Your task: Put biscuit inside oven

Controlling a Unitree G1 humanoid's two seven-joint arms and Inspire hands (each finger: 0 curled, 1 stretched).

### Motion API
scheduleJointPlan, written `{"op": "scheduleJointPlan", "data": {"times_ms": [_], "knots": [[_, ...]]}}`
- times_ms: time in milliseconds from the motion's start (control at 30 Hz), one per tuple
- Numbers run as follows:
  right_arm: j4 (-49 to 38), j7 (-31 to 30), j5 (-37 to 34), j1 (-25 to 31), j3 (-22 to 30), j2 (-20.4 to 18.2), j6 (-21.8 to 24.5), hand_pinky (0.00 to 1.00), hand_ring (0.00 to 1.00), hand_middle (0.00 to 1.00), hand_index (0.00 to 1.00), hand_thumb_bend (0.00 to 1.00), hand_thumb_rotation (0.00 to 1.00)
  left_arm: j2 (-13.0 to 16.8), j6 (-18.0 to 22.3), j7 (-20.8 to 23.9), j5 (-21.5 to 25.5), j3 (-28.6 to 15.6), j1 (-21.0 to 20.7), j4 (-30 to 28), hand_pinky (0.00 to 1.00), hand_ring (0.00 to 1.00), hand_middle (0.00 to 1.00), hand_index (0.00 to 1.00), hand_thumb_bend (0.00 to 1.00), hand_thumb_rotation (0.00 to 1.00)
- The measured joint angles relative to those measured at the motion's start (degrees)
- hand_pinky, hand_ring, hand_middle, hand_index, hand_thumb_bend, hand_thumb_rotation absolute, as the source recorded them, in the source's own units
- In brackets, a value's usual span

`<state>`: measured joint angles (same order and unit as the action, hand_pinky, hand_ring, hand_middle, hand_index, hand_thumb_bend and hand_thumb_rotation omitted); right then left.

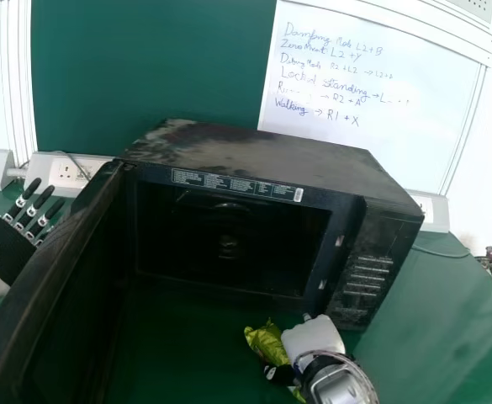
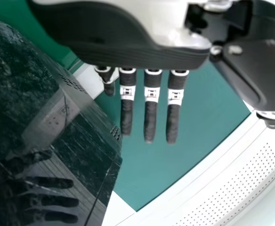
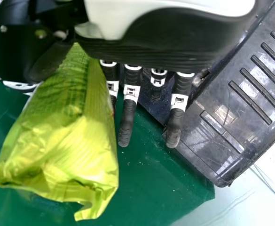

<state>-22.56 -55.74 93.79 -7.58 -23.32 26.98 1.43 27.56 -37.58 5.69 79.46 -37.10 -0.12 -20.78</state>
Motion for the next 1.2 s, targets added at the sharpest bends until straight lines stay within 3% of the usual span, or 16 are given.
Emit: {"op": "scheduleJointPlan", "data": {"times_ms": [267, 533, 600, 667, 733, 1200], "knots": [[0.23, 1.67, -1.54, 0.55, 0.96, -0.21, 0.92, 0.52, 0.58, 0.62, 0.64, 0.73, 0.1, 0.0, 0.01, -0.04, 0.04, 0.15, 0.0, 0.03, 0.69, 0.74, 0.72, 0.65, 0.21, 0.3], [0.23, 2.72, -3.19, 0.76, 1.84, -0.49, 1.85, 0.46, 0.52, 0.56, 0.62, 0.76, 0.04, -0.05, 0.49, 0.18, 0.06, 0.26, 0.0, -0.04, 0.69, 0.72, 0.68, 0.6, 0.19, 0.32], [0.23, 3.13, -3.9, 0.82, 2.2, -0.52, 2.02, 0.43, 0.49, 0.48, 0.57, 0.6, 0.01, -0.06, 0.63, 0.18, 0.06, 0.34, 0.0, -0.06, 0.7, 0.73, 0.69, 0.61, 0.18, 0.33], [0.2, 3.97, -4.68, 1.08, 2.58, -0.71, 2.25, 0.4, 0.47, 0.44, 0.53, 0.55, 0.0, -0.06, 0.65, 0.37, 0.06, 0.43, 0.0, -0.21, 0.71, 0.75, 0.7, 0.62, 0.17, 0.33], [0.02, 4.96, -5.7, 1.43, 2.75, -0.78, 2.27, 0.44, 0.51, 0.45, 0.52, 0.53, 0.0, -0.06, 0.65, 0.52, 0.06, 0.51, 0.0, -0.49, 0.74, 0.77, 0.73, 0.66, 0.17, 0.36], [-2.16, 3.61, -9.8, 1.13, 3.68, -2.12, 2.16, 0.41, 0.47, 0.42, 0.51, 0.53, 0.0, -0.2, 0.89, 1.53, 0.51, 0.79, -0.02, -0.92, 0.72, 0.74, 0.69, 0.61, 0.17, 0.34]]}}
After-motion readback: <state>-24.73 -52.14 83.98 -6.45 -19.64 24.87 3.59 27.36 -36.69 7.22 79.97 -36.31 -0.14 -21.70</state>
